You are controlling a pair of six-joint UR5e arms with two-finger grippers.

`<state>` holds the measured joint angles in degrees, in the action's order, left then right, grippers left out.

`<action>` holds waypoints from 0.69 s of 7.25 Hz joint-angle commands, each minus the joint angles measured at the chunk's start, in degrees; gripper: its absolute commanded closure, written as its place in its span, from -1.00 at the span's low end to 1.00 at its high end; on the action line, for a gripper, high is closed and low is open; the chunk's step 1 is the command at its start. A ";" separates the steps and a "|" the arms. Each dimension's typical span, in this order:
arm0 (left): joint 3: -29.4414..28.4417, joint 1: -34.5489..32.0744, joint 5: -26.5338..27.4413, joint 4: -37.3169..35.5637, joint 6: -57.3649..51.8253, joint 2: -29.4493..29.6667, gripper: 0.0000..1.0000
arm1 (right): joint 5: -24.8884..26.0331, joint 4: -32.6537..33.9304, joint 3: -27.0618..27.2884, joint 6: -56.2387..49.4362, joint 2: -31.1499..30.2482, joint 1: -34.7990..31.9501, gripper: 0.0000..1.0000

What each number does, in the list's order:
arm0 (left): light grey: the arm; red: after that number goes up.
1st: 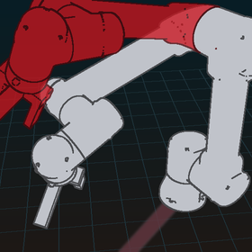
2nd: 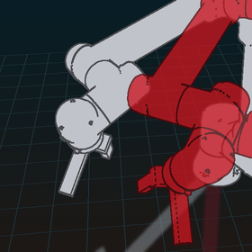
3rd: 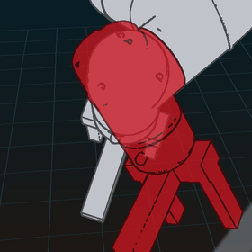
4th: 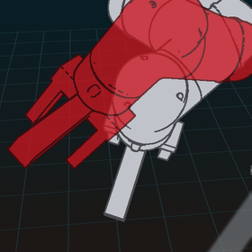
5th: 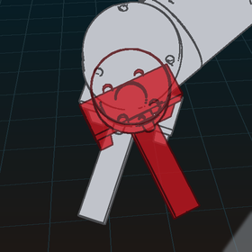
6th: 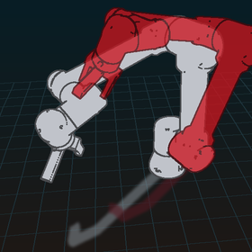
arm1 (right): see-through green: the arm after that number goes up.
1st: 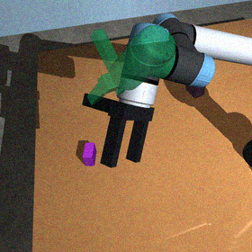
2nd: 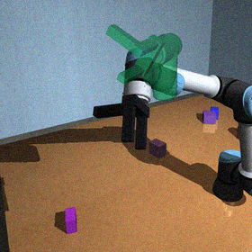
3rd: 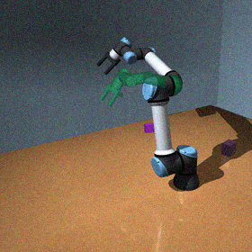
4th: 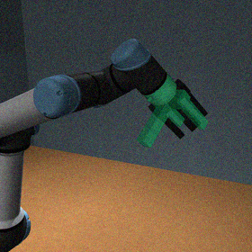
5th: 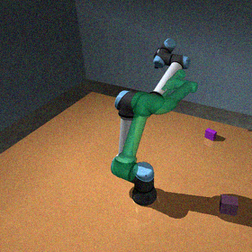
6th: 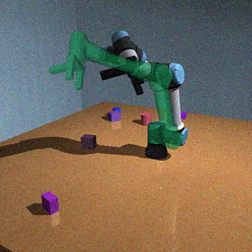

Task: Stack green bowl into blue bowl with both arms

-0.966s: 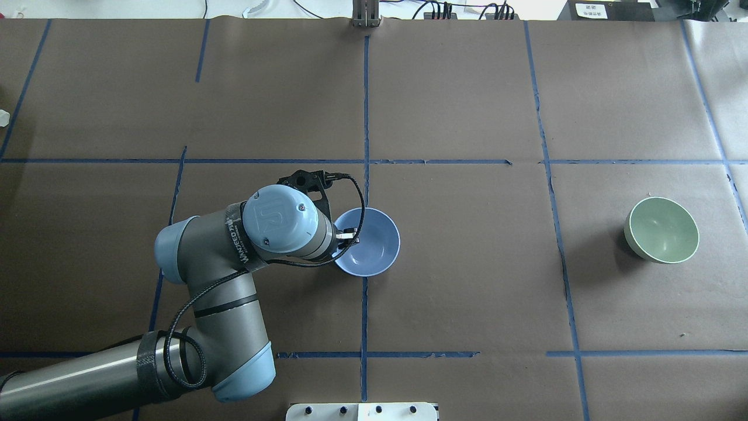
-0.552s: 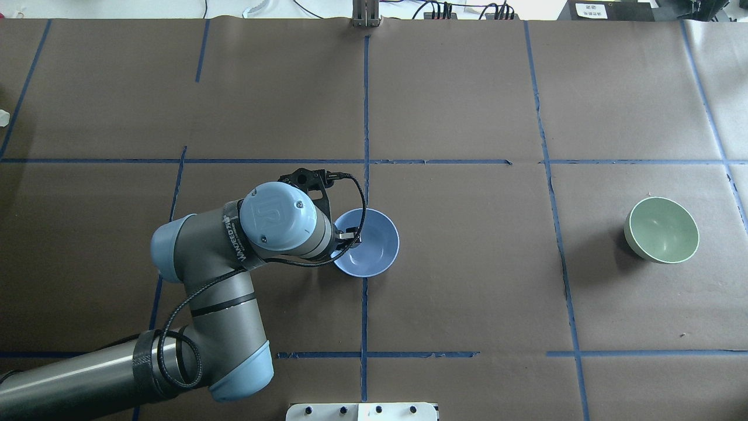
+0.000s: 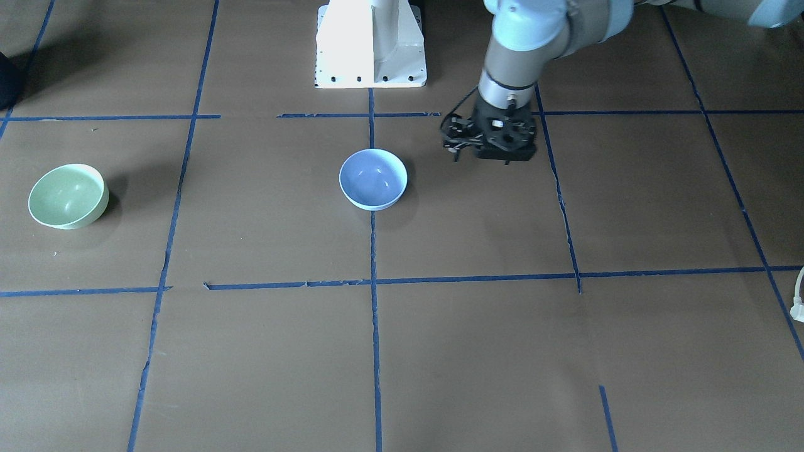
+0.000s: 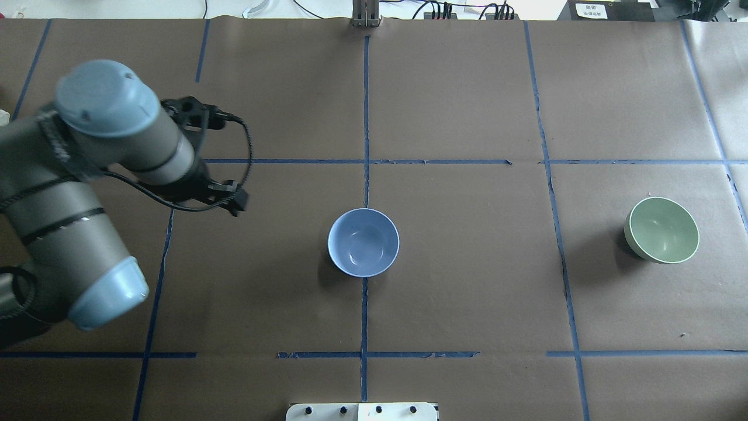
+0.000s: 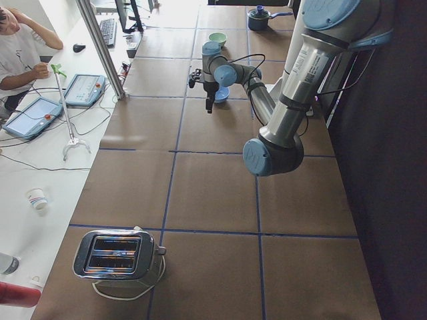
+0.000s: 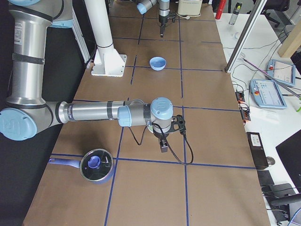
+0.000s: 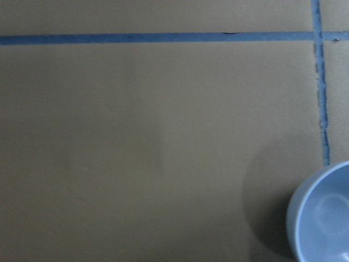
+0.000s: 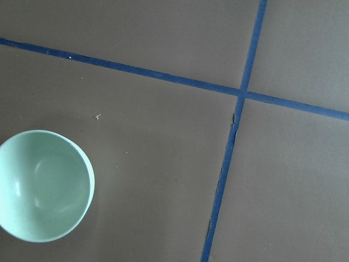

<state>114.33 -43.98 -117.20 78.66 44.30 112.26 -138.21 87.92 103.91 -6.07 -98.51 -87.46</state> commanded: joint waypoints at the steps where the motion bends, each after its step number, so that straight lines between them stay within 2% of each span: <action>1: -0.23 -18.67 -6.86 -1.84 -28.18 -11.41 -1.00 | -1.89 -0.47 0.41 0.00 0.08 0.09 -1.00; 2: -4.77 -28.25 -10.38 -1.76 -42.49 -14.67 -1.00 | -1.71 -0.47 0.67 1.14 0.16 0.97 -1.00; 3: -10.39 -37.31 -13.12 -1.84 -54.03 -16.27 -1.00 | -1.54 -0.38 0.59 6.80 2.51 2.19 -1.00; 4: -13.23 -43.75 -14.80 -1.50 -56.06 -18.98 -1.00 | -1.28 -0.64 1.37 13.12 3.67 4.21 -1.00; 5: -13.69 -45.82 -14.64 0.77 -56.86 -23.62 -1.00 | -1.27 -0.82 2.08 15.36 3.77 5.71 -1.00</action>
<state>102.71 -84.66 -130.93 77.62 -9.26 93.39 -139.58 87.31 105.20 4.93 -95.46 -83.69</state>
